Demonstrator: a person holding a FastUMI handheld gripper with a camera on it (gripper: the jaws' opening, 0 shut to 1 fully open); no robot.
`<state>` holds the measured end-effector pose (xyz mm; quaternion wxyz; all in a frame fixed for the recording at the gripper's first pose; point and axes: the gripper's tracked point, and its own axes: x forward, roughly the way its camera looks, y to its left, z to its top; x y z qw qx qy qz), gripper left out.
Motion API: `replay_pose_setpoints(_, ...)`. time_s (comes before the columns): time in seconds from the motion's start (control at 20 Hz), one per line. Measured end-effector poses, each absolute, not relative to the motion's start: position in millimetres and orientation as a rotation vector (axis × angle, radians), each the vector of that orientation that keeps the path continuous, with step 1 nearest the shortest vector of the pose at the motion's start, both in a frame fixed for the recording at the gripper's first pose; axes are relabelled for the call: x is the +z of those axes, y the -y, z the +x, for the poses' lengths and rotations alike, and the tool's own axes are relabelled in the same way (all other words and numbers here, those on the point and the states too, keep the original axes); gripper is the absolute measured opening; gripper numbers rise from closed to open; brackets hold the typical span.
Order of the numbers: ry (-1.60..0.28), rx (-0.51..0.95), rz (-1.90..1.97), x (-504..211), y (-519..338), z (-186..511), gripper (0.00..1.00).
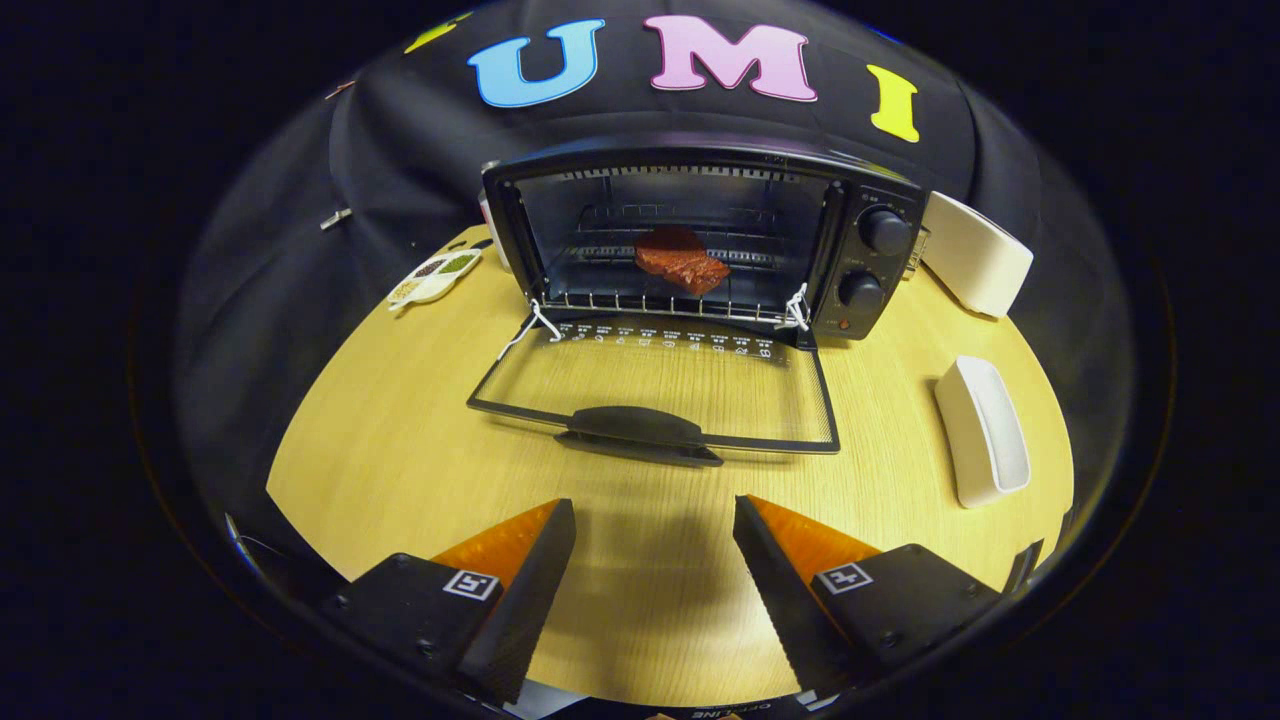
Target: Open the toaster oven, put the food inside, and close the toaster oven door.
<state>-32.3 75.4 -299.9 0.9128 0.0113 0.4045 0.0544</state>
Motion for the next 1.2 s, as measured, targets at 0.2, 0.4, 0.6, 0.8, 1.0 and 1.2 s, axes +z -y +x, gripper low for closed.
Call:
replay_pose_setpoints(0.2,-0.837,0.119,-0.062,-322,-73,-25,0.99)
replay_pose_setpoints(0.4,-0.835,0.101,-0.080,-331,-66,-17,0.98)
replay_pose_setpoints(0.6,-0.849,0.077,-0.060,-337,-63,-4,0.96)
replay_pose_setpoints(0.8,-0.847,0.094,-0.022,-337,-70,8,0.96)
replay_pose_setpoints(1.0,-0.804,0.107,-0.036,-328,-72,11,0.97)
replay_pose_setpoints(1.2,-0.730,0.155,-0.071,-301,-77,10,0.97)
